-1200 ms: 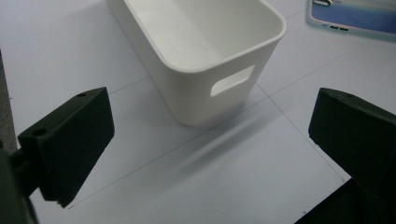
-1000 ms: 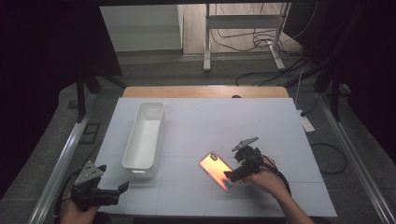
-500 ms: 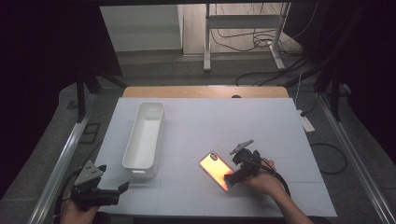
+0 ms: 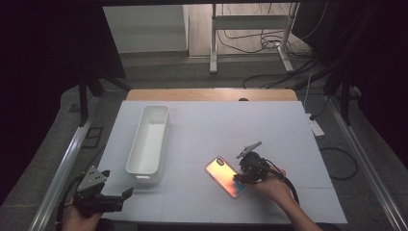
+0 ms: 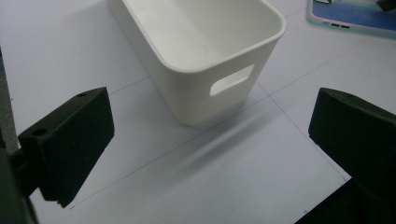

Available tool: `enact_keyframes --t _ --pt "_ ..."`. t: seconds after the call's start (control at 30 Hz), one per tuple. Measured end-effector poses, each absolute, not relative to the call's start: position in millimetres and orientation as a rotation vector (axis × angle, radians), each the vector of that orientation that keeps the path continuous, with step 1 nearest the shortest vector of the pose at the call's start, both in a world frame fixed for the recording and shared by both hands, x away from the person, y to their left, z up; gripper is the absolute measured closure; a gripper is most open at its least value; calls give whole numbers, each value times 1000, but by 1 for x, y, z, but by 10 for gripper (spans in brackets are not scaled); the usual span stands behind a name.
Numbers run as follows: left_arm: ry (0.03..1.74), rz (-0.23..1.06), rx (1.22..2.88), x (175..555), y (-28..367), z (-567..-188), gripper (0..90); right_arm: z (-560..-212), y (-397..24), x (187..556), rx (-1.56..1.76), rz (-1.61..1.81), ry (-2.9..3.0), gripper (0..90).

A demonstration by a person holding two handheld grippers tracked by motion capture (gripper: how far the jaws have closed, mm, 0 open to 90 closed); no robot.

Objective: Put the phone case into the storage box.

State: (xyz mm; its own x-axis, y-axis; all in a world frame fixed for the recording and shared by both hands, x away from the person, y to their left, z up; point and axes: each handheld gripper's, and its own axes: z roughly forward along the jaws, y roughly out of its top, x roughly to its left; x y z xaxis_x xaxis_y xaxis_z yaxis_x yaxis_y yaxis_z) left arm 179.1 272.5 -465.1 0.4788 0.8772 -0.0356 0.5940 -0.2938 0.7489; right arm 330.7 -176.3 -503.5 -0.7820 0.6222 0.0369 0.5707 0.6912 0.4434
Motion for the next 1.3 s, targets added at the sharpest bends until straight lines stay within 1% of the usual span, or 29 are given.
enact_keyframes --t 0.07,0.1,0.13,0.17,0.27,0.6,0.77,0.9,1.3 --pt "1214 504 2010 179 273 -465 11 -503 -176 331 998 684 2806 758" --pt "1214 504 2008 179 273 -465 11 -503 -176 331 1009 687 2810 782" --pt "1214 503 2007 179 273 -465 11 -502 -176 331 1013 672 2801 837" --pt "1214 503 2007 179 273 -465 11 -502 -176 332 1018 655 2793 859" --pt "1215 501 2007 179 273 -465 11 -501 -177 334 1073 654 2804 870" --pt "1237 500 1984 179 275 -465 12 -500 -175 334 1089 632 2789 879" --pt "1245 482 1992 181 275 -465 25 -499 -174 332 1062 648 2799 879" --pt "1244 461 1968 181 278 -465 44 -493 -175 331 1047 689 2774 879" --pt "1230 473 2011 182 273 -465 13 -479 -186 333 1075 770 2711 879"
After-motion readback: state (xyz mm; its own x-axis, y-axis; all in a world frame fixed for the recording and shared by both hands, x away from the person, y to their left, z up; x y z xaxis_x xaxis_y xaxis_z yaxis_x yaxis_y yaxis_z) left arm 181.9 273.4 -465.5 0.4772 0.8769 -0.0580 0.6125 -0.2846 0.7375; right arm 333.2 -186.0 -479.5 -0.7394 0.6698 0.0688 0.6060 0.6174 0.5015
